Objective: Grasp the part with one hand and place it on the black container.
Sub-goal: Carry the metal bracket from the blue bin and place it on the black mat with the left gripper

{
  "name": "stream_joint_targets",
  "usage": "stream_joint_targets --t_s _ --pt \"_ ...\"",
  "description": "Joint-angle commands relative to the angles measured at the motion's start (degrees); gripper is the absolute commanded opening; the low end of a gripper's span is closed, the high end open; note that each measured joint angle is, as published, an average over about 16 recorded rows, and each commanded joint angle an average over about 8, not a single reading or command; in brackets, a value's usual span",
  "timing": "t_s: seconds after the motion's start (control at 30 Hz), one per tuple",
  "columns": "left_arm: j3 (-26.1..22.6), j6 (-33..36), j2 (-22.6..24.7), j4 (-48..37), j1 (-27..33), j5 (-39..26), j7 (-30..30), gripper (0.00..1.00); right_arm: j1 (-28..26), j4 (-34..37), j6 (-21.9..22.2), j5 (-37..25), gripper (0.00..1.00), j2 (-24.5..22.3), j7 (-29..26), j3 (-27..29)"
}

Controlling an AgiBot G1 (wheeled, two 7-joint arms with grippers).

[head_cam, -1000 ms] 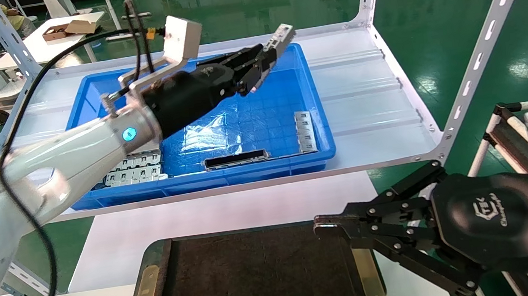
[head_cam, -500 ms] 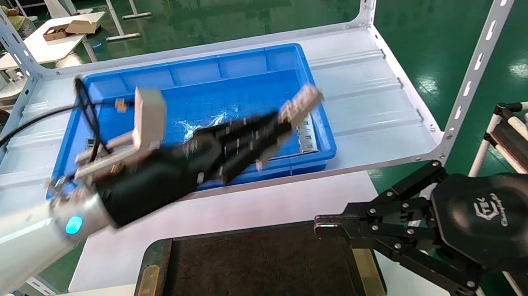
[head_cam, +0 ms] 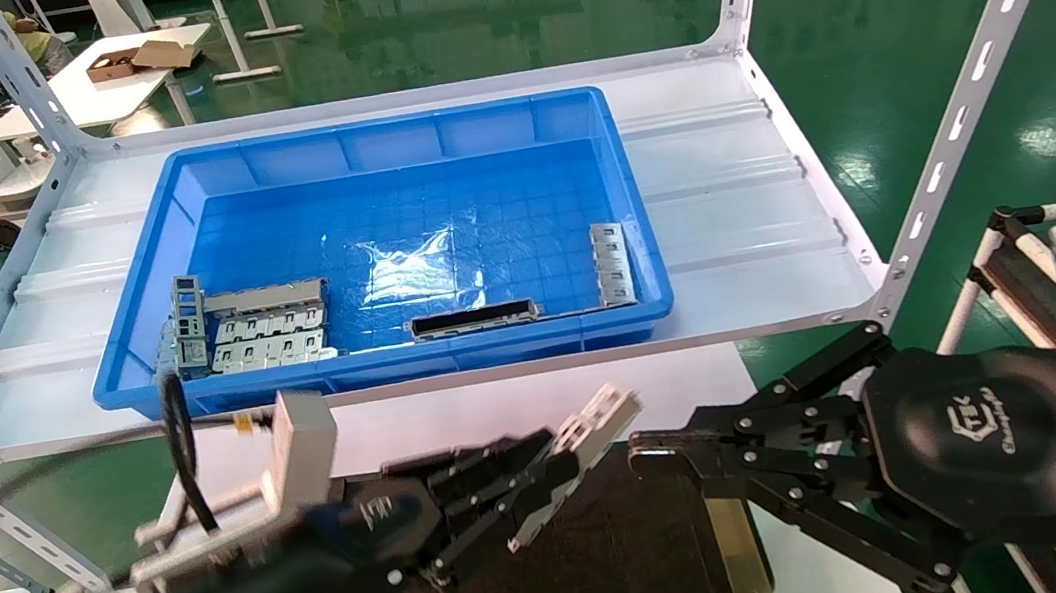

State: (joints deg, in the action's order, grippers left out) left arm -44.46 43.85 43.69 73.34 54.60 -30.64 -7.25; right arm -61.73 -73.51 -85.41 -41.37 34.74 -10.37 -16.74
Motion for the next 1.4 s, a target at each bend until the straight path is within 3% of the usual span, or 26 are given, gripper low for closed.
stream_joint_targets --t_s 0.03,0.43,0.9,1.13,1.4 --pt "-0.33 -5.18 -0.9 3.01 -3.11 -0.04 -0.89 0.0 0.0 0.0 0.0 0.0 0.0 0.0 0.0 -0.01" --pt "-2.31 -33.18 9.47 4.13 -12.65 -2.67 1.15 0.0 -0.01 0.0 0.02 0.03 0.0 -0.02 0.02 -0.05" --pt "-7.11 -57.03 21.49 3.0 -13.63 -2.54 2.37 0.0 -0.02 0.0 0.04 0.07 0.0 -0.04 0.05 -0.1" --pt "-9.36 -64.03 26.12 -0.73 -11.72 -1.56 4.22 0.0 -0.03 0.0 0.05 0.08 0.0 -0.05 0.06 -0.12" --pt "-9.9 -63.92 29.95 -7.26 -9.61 -2.08 4.68 0.0 -0.03 0.0 0.06 0.1 0.0 -0.06 0.07 -0.15"
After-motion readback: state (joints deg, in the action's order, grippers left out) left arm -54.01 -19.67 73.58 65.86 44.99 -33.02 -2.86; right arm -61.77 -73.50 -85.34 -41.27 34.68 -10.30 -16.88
